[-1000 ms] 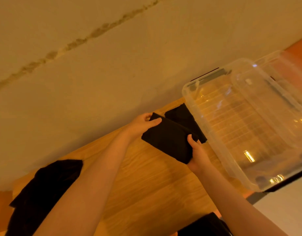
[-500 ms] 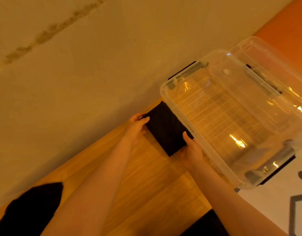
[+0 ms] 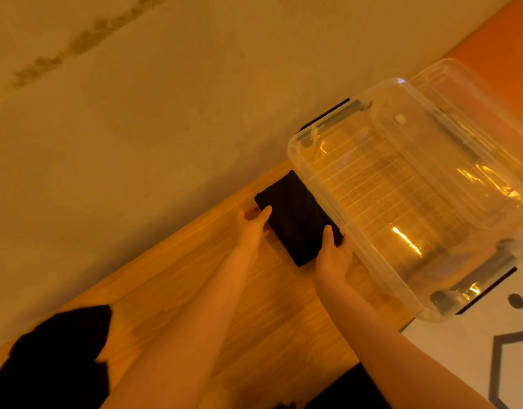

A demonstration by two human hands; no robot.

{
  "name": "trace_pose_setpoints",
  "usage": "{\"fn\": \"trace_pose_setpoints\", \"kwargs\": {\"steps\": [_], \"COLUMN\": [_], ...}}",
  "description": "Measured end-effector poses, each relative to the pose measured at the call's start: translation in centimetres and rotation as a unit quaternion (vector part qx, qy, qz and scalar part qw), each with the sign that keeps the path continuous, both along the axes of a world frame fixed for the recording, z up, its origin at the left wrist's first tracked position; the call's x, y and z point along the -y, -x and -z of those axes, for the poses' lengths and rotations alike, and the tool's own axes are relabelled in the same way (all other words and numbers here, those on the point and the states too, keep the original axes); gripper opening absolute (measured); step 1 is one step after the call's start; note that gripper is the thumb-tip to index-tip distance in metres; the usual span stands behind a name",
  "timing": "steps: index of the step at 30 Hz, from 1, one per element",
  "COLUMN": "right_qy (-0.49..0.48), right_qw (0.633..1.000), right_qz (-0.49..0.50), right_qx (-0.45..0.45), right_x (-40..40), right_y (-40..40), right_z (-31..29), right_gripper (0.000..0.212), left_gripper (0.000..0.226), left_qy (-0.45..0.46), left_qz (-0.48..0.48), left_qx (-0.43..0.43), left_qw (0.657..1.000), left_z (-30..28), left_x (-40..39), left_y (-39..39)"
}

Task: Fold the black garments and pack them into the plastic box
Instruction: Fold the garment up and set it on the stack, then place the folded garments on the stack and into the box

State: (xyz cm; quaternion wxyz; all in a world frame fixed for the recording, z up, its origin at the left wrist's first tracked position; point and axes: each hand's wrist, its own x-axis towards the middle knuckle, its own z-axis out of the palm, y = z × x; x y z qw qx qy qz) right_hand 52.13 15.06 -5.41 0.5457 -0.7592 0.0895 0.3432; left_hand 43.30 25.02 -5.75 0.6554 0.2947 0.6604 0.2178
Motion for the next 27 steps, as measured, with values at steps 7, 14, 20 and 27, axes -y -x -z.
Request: {"fn": "trace_pose_setpoints", "kwargs": {"steps": [7, 14, 20, 27], "right_qy": [0.07, 0.104, 0.221, 0.219], "right_qw": [0.981, 0.706, 0.622, 0.631], "right_qz": [-0.152, -0.486, -0.583, -0.597], "right_qx": [0.099, 0.504, 0.472, 0.444], "right_x": [4.3, 3.9, 3.1, 3.3], "right_y": [0.6, -0.3, -1.3, -1.5], "right_z": [0.1, 1.9, 3.5, 3.3], "right_gripper": [0.017, 0.052, 0.081, 0.089], "left_gripper": [0.03, 0.045, 0.066, 0.071], "left_qy": [0.0, -0.327, -0.396, -0.339], "left_qz": [0.051, 0.21, 0.557, 0.613], "left_qx": [-0.003, -0.273, -0.404, -0.44], "left_qw": [0.999, 0.88, 0.608, 0.562], "left_z": [-0.3, -0.9, 0.5, 1.3], "left_x": [1.8, 3.0, 2.9, 2.0], "left_y": [-0.6, 0.6, 0.5, 0.2]}}
